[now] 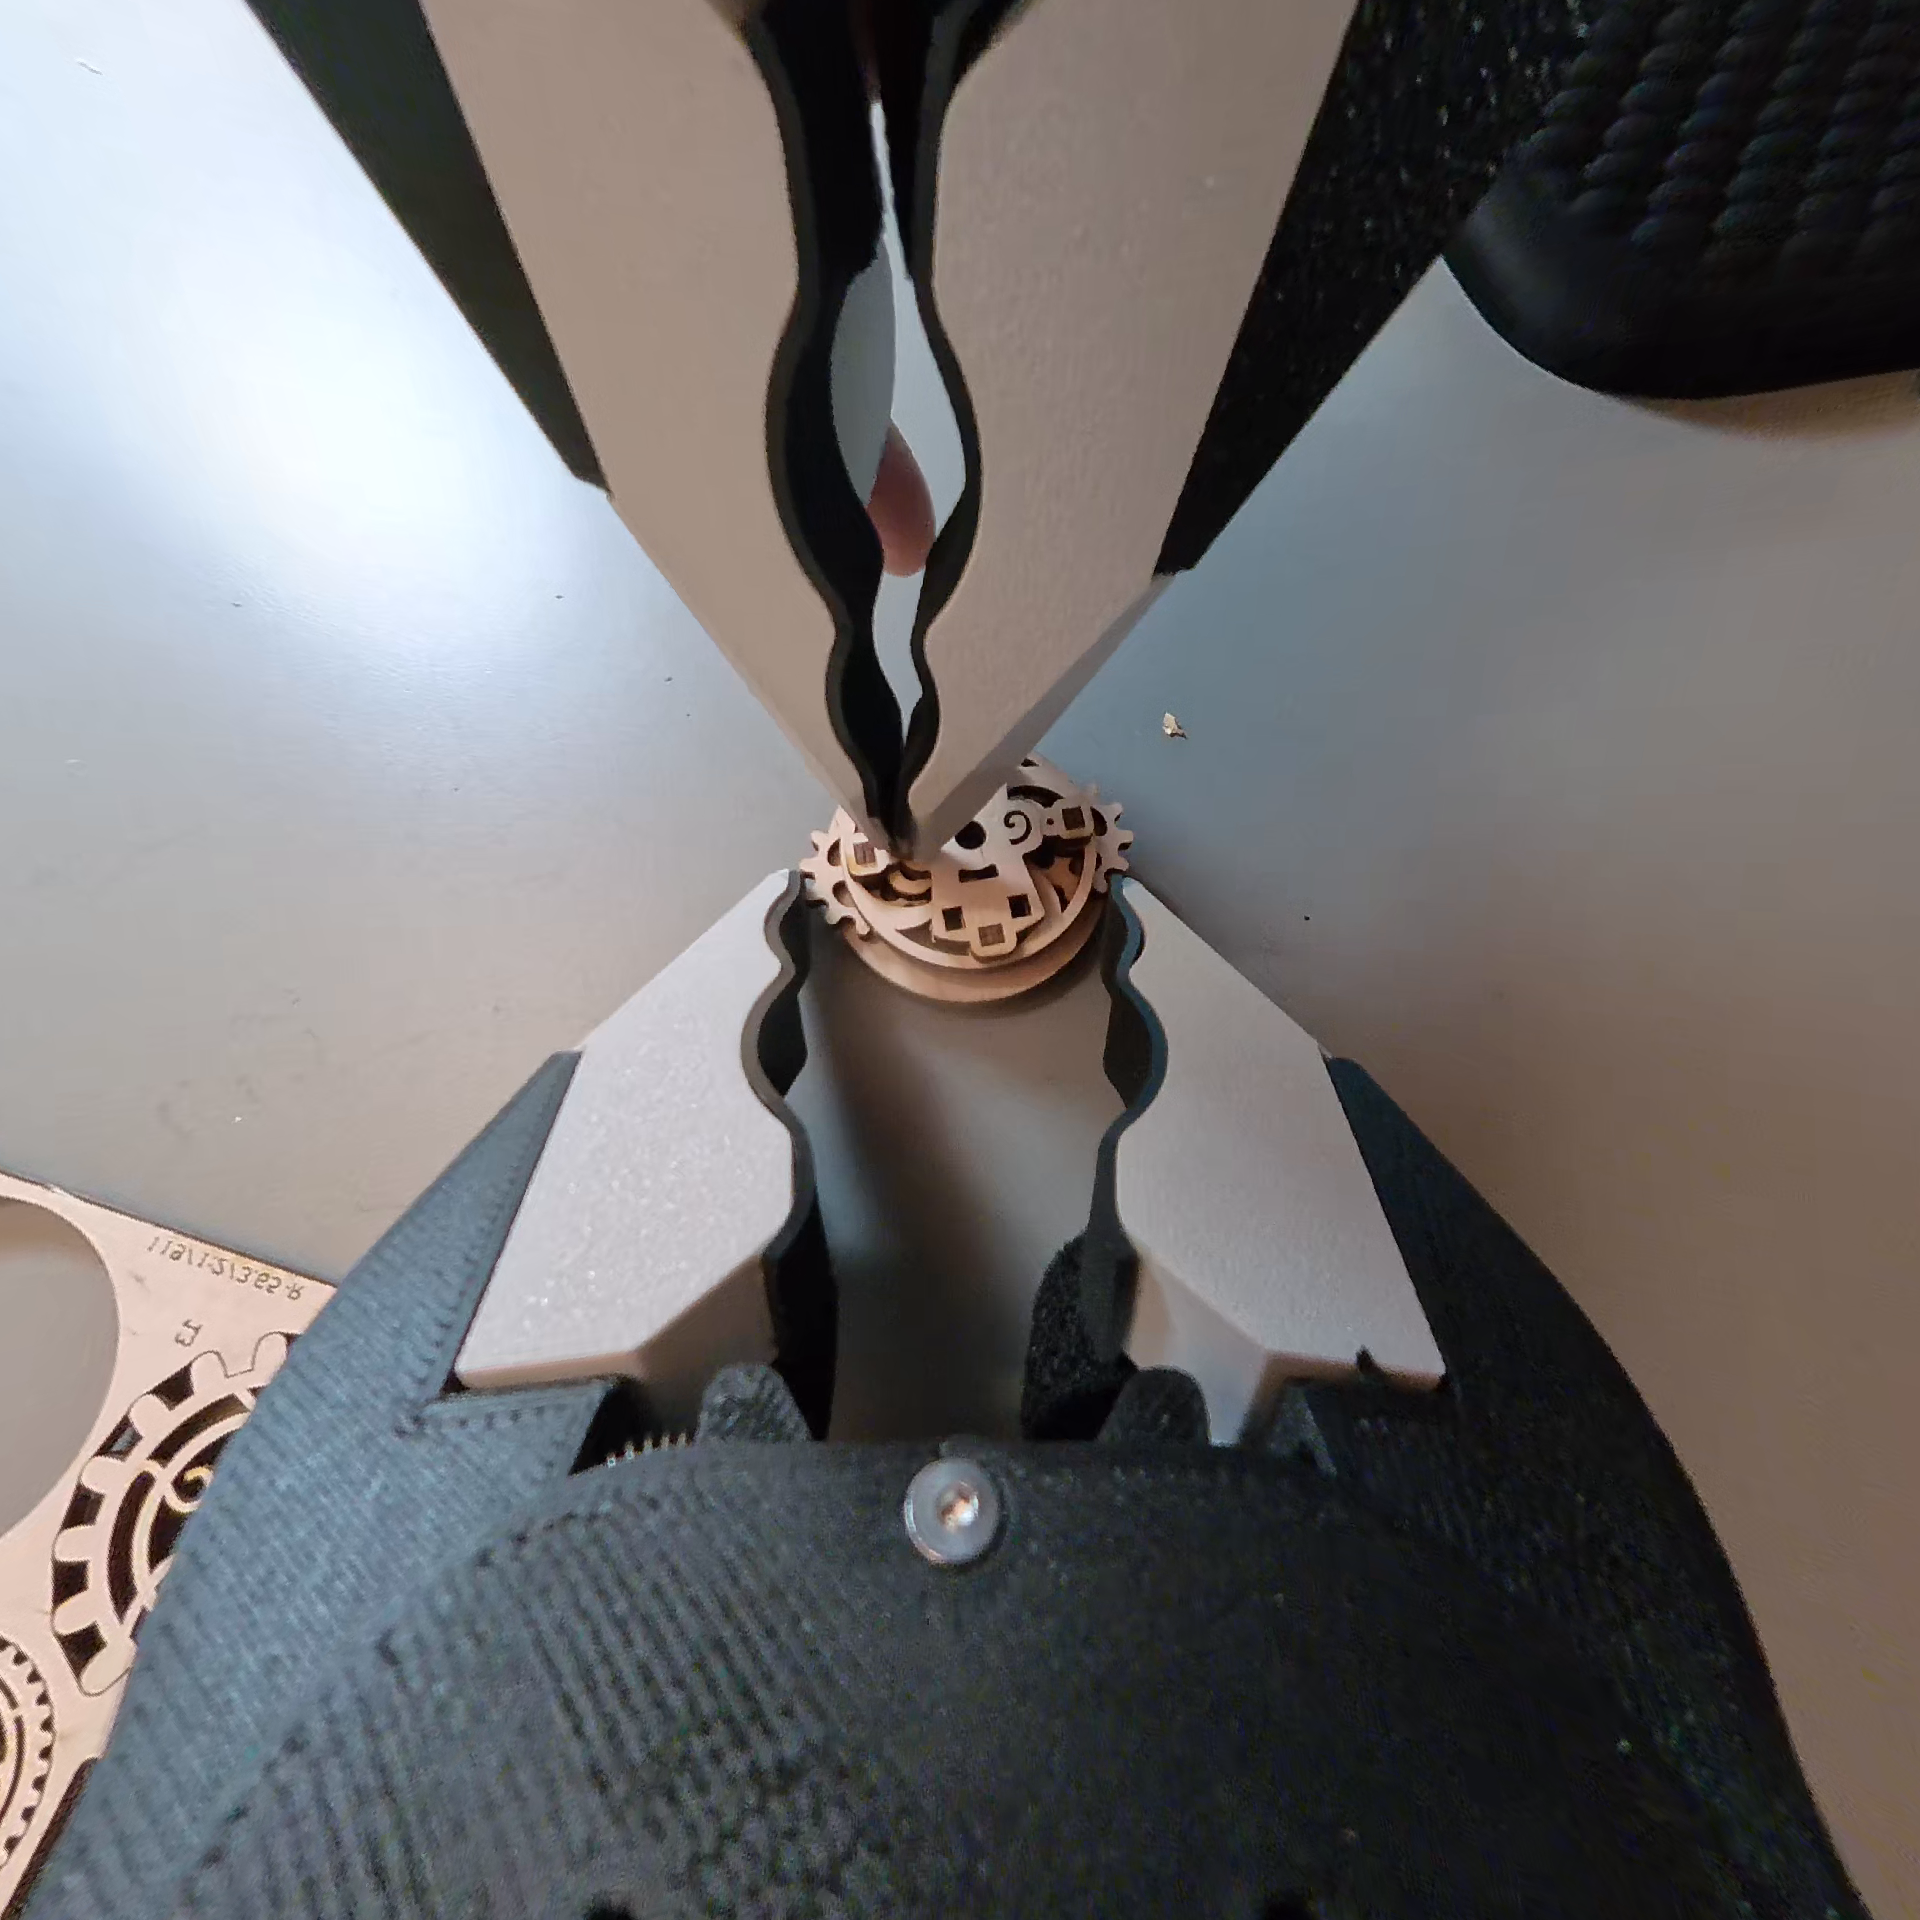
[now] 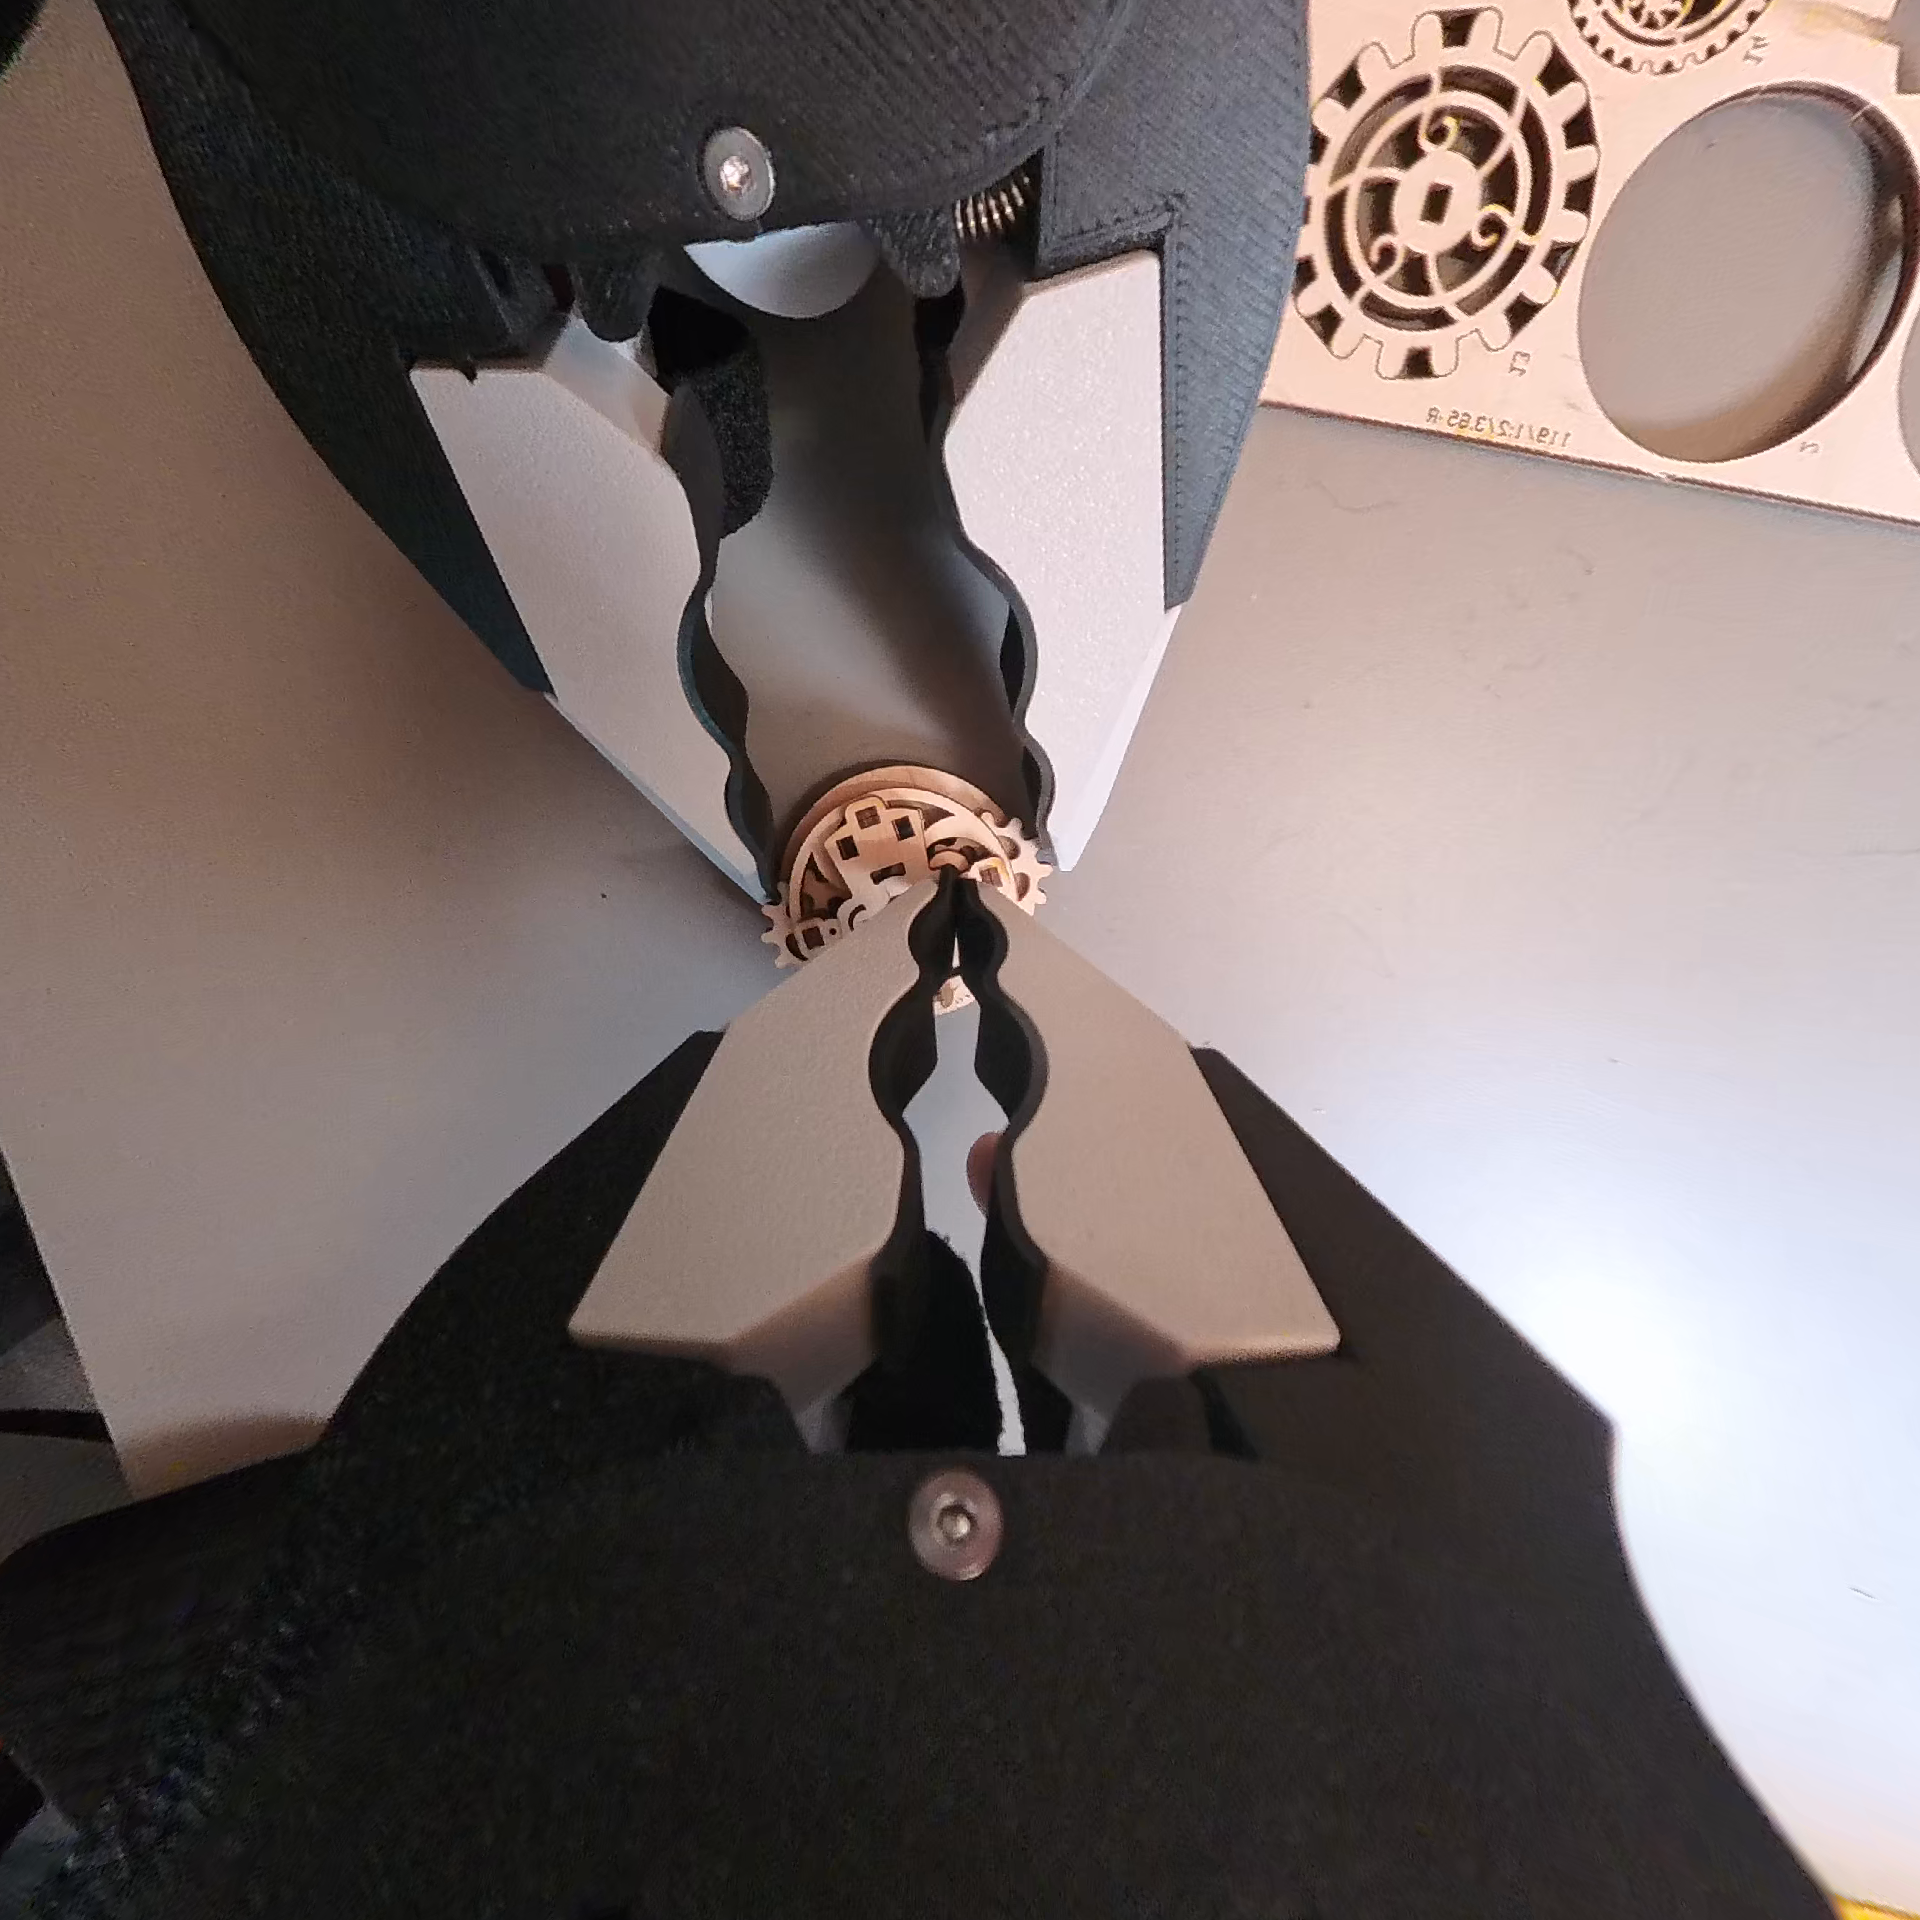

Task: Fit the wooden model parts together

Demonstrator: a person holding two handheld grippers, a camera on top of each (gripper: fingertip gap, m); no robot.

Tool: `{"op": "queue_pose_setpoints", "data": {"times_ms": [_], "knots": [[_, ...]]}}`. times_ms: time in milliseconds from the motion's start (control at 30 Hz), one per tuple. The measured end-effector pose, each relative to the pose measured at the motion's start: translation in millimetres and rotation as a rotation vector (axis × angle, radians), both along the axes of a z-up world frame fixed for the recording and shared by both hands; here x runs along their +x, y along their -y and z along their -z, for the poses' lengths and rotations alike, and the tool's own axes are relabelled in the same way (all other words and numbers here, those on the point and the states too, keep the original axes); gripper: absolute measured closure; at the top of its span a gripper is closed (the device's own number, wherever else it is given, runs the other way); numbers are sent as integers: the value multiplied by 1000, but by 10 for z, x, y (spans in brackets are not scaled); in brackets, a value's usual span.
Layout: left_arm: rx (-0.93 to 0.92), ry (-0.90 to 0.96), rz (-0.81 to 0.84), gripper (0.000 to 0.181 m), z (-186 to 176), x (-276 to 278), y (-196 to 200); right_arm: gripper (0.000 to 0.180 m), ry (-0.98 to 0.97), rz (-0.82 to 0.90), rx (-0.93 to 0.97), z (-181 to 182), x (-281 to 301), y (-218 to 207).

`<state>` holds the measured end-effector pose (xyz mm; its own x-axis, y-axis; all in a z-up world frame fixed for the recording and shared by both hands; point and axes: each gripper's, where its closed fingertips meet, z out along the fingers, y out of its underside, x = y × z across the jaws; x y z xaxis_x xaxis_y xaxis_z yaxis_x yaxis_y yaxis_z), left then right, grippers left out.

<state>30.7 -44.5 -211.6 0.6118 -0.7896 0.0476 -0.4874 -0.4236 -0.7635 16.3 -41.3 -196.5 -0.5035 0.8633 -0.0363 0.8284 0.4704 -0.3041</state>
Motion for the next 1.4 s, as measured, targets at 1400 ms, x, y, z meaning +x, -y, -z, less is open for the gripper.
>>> {"op": "queue_pose_setpoints", "data": {"times_ms": [1400], "knots": [[-5,5,25,123,-2,2,48,172,-279,107,-62,-154,165,52]]}}
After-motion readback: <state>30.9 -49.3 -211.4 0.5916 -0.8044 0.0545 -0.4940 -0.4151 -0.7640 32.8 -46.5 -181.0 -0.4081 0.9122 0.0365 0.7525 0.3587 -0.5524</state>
